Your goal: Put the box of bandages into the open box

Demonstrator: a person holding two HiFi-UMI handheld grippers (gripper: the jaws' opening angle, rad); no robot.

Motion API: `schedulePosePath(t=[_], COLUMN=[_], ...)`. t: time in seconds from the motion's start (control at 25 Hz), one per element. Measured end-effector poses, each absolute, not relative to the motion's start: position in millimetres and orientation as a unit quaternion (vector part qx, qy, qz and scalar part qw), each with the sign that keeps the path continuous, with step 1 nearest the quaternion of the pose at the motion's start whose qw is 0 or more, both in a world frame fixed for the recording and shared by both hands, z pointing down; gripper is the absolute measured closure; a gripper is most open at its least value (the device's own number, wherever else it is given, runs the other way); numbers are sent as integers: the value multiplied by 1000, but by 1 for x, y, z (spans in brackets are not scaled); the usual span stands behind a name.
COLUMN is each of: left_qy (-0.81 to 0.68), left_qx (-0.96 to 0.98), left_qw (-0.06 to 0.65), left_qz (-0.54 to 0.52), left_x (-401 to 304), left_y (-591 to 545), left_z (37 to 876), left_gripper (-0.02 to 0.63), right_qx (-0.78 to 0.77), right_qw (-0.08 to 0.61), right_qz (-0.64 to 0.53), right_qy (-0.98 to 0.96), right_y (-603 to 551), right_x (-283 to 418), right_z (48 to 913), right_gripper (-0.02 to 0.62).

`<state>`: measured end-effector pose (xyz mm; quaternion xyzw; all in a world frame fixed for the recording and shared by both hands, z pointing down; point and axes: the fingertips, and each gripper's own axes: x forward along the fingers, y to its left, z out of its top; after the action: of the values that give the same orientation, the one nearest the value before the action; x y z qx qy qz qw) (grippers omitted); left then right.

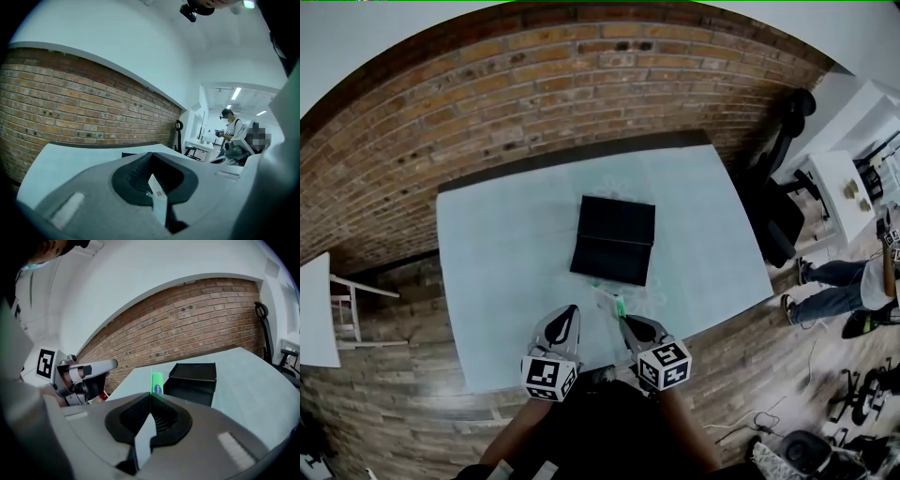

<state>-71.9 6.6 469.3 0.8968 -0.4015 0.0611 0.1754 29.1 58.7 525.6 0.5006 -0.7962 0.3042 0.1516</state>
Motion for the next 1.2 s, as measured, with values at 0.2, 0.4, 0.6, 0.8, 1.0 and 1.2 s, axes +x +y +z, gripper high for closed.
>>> schedulePosePath(t=[0.2, 0.4, 0.6, 0.8, 1.0, 1.2], left_qy=[-394, -388, -410, -434, -451, -455], left_qx=[897, 900, 889, 876, 869, 867], left_qw=[192, 192, 193, 197, 194, 190], left_qz=[57, 60, 60, 65, 71, 77], left_x=[-77, -76, -73, -68, -51, -35], left_y=[-8, -23, -32, -42, -49, -55], left_z=[477, 483, 488, 492, 492, 492], left_gripper=[607, 607, 607, 607, 607, 607], right_qx=[505, 505, 490, 469, 449, 433], right_qw=[173, 184, 191, 197, 212, 226], right_qz=[296, 293, 288, 285, 274, 279], right_qy=[-792, -791, -800, -813, -824, -827], right_y=[43, 29, 17, -1, -9, -17], right_x=[25, 25, 35, 43, 62, 77], right_z=[525, 530, 534, 545, 553, 569], right_gripper=[589, 589, 589, 588, 589, 589])
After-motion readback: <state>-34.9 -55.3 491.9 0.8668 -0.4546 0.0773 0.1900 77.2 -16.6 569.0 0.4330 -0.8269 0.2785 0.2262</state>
